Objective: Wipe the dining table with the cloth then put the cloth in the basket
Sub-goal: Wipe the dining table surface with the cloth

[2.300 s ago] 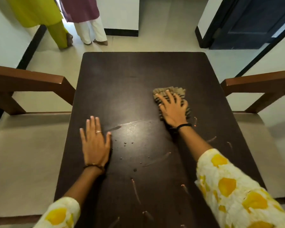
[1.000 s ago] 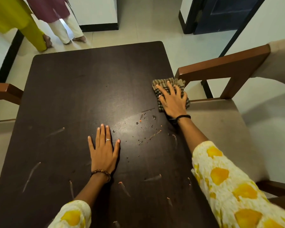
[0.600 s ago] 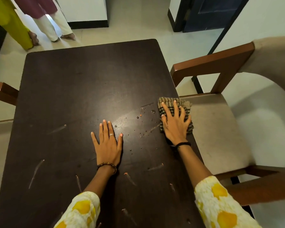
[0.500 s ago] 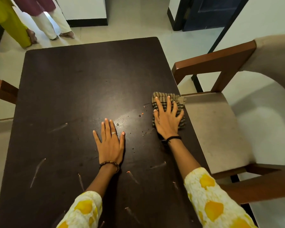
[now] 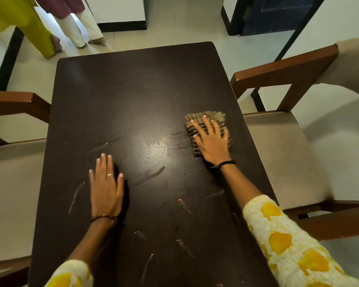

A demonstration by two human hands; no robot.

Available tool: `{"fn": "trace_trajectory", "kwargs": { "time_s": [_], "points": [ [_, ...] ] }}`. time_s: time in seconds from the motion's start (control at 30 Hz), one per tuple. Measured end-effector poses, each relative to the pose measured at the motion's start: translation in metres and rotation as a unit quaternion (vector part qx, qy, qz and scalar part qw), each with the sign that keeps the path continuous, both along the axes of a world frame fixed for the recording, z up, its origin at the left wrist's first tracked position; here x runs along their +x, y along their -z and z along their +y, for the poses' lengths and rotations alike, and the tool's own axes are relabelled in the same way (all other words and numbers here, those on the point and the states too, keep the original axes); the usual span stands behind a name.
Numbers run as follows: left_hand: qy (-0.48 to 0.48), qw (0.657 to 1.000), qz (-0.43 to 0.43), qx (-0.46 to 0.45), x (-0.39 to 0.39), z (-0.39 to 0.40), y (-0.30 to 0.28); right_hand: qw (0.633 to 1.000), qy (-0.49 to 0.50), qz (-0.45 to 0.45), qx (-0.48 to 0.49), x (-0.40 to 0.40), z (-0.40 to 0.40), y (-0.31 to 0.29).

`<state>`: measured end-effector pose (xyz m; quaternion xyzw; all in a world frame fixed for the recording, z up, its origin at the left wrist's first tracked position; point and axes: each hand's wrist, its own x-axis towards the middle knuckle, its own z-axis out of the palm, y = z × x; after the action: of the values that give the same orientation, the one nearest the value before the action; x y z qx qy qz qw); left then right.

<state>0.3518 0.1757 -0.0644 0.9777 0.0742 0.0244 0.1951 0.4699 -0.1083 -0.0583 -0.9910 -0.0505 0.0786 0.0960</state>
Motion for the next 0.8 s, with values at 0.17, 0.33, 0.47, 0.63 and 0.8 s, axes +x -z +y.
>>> {"fn": "trace_trajectory", "kwargs": {
  "time_s": [0.17,0.33,0.47,0.63,0.8],
  "points": [
    [-0.043,0.997,0.029,0.06,-0.038,0.075,0.006,0.995,0.096,0.019,0.004,-0.01,0.006,-0.001],
    [-0.131,0.99,0.044,0.036,-0.073,0.121,0.014,0.998,0.062,0.01,-0.01,-0.025,0.099,0.001],
    [-0.126,0.99,0.056,0.029,-0.082,0.123,0.024,1.0,-0.017,0.015,0.003,-0.034,0.19,0.001],
    [-0.123,0.99,0.054,0.039,-0.08,0.121,0.022,0.987,-0.156,0.029,-0.005,-0.031,0.245,-0.002],
    [-0.115,0.991,0.051,0.044,-0.081,0.123,0.024,0.994,-0.106,-0.002,-0.023,-0.025,0.176,0.002]
  ]
}}
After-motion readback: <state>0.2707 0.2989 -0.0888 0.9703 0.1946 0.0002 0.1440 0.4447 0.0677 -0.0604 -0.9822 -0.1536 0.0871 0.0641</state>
